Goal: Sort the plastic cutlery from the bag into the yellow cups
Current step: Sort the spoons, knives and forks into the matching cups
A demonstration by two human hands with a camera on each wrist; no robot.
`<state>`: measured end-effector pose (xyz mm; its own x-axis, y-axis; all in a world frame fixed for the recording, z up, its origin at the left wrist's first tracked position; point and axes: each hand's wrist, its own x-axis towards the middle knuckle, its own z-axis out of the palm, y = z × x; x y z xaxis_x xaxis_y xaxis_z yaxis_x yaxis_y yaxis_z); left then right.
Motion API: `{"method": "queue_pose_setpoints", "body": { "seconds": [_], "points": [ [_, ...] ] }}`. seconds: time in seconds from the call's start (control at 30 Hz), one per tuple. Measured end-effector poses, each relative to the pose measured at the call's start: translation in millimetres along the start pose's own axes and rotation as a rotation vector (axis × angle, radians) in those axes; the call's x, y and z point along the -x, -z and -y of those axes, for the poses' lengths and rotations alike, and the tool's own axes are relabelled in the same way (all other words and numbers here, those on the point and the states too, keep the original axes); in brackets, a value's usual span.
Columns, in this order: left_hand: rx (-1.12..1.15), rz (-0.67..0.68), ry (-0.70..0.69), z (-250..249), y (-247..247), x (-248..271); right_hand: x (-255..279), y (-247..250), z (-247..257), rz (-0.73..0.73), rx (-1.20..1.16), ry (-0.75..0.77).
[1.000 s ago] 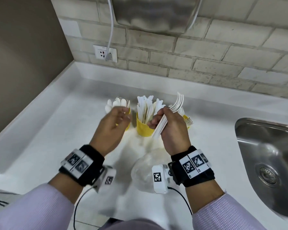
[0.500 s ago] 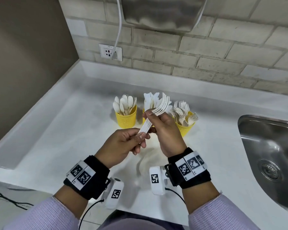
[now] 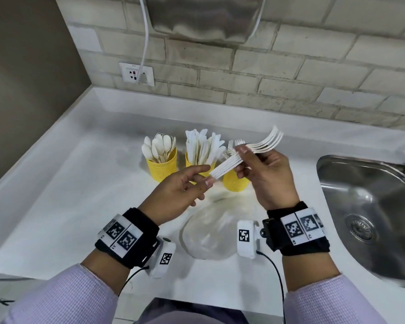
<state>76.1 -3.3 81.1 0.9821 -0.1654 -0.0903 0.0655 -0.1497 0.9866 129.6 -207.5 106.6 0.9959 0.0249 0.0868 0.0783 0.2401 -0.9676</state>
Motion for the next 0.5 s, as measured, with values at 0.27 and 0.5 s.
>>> {"method": "queue_pose_setpoints", "body": {
  "seconds": [0.27,0.5],
  "points": [
    [-0.706,-0.263,-0.268,22.1,-16.7,-30.0,-40.6,65.9,13.6,-0.281,0.036,0.094],
    [-0.974,-0.311,-0.190,37.7,-27.3,-57.1,-81.4,89.6,-18.2,-0.330,0.298,0.020]
  ]
}}
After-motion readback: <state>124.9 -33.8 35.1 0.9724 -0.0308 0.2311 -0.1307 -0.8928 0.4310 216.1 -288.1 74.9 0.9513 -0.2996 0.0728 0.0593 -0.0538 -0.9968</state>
